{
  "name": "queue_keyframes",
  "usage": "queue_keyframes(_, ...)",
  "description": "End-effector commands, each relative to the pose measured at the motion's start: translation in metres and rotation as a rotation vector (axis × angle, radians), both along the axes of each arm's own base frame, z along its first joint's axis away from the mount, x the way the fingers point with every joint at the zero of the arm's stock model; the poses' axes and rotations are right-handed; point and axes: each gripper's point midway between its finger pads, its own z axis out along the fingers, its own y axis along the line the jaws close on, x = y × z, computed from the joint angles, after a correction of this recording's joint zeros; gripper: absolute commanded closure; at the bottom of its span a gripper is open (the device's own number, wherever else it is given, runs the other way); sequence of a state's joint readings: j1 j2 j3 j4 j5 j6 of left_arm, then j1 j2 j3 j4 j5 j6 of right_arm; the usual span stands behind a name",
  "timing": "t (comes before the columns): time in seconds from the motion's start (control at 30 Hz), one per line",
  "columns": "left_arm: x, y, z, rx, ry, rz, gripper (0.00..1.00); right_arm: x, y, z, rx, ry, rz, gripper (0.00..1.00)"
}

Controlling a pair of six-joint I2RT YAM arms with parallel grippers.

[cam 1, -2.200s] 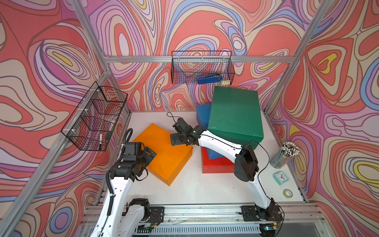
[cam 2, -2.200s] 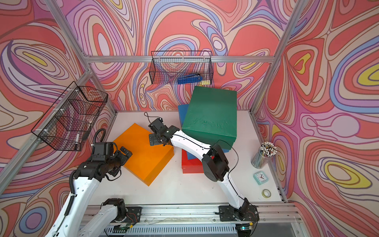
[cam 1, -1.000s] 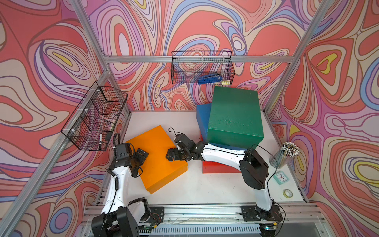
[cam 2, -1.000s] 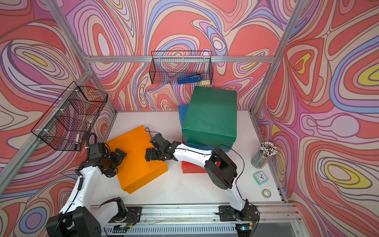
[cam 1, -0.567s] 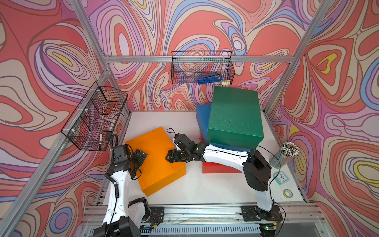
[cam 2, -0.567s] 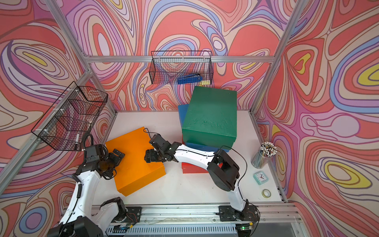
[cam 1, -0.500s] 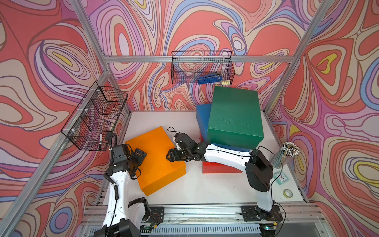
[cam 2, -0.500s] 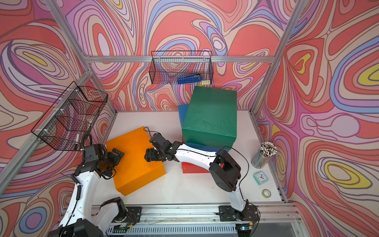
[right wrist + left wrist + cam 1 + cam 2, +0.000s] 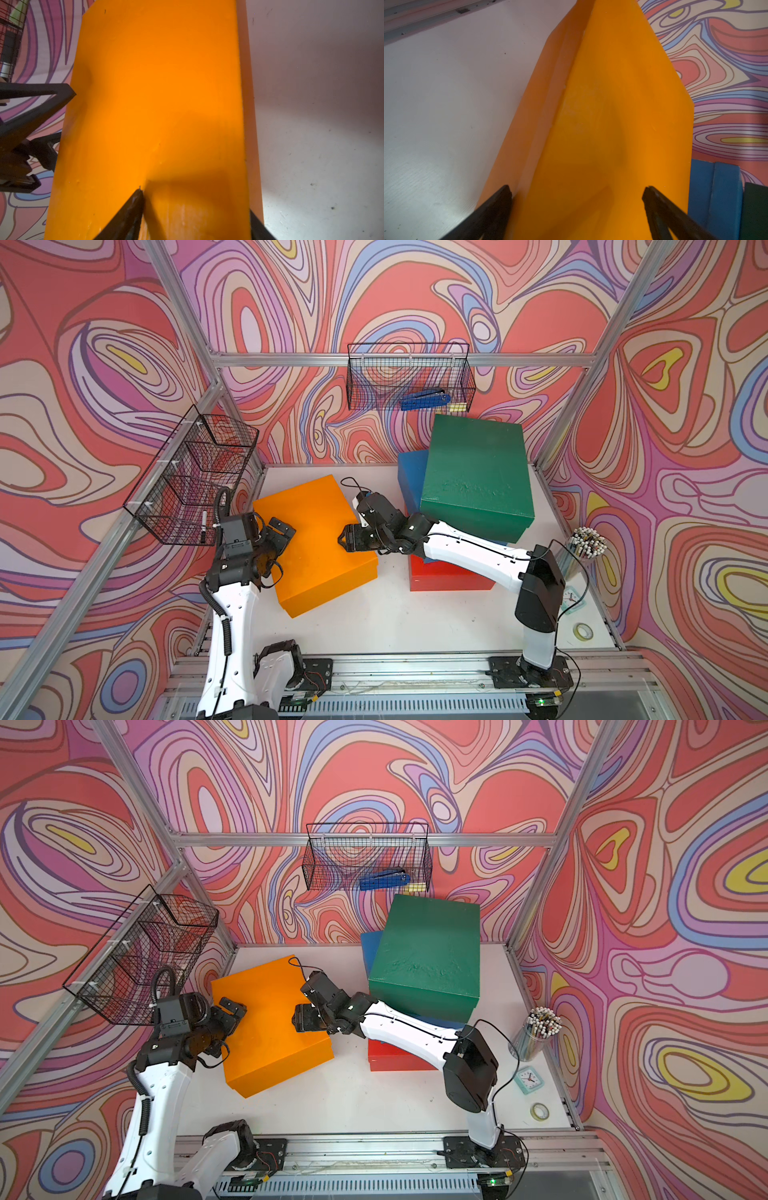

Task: Stack the shoeboxes
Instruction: Pick up the shoebox from the center of the board, then place the shoebox at the shoebox.

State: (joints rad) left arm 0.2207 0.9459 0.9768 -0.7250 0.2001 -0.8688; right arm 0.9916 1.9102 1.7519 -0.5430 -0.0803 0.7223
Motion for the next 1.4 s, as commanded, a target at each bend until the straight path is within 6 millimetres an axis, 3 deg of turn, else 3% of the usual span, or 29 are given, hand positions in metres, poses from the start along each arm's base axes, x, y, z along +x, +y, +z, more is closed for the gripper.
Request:
queue_keyframes(0.0, 0.021, -0.076, 0.084, -0.245, -0.214, -0.229, 0.0, -0.076, 0.057, 0.097, 0.285, -0.079, 0.309, 0.37)
queue_keyframes(0.27, 0.031, -0.102, 0.152, -0.225, -0.339, -0.28, 0.0, -0.078, 0.034, 0.152, 0.31, -0.179, 0.262, 0.38)
queue_keyframes(0.43, 0.032, -0.122, 0.192, -0.213, -0.411, -0.32, 0.0, -0.09, 0.029, 0.174, 0.296, -0.231, 0.259, 0.38)
queue_keyframes(0.53, 0.03, -0.137, 0.212, -0.199, -0.444, -0.354, 0.0, -0.099, 0.016, 0.199, 0.313, -0.275, 0.244, 0.38)
queue_keyframes(0.9, 0.019, -0.215, 0.291, -0.141, -0.581, -0.535, 0.0, -0.116, -0.03, 0.25, 0.327, -0.379, 0.161, 0.38)
queue_keyframes(1.13, 0.014, -0.263, 0.327, -0.134, -0.637, -0.636, 0.0, -0.134, -0.047, 0.272, 0.347, -0.418, 0.127, 0.39)
queue_keyframes(1.37, 0.022, -0.317, 0.338, -0.158, -0.656, -0.724, 0.0, -0.129, -0.099, 0.293, 0.378, -0.462, -0.004, 0.39)
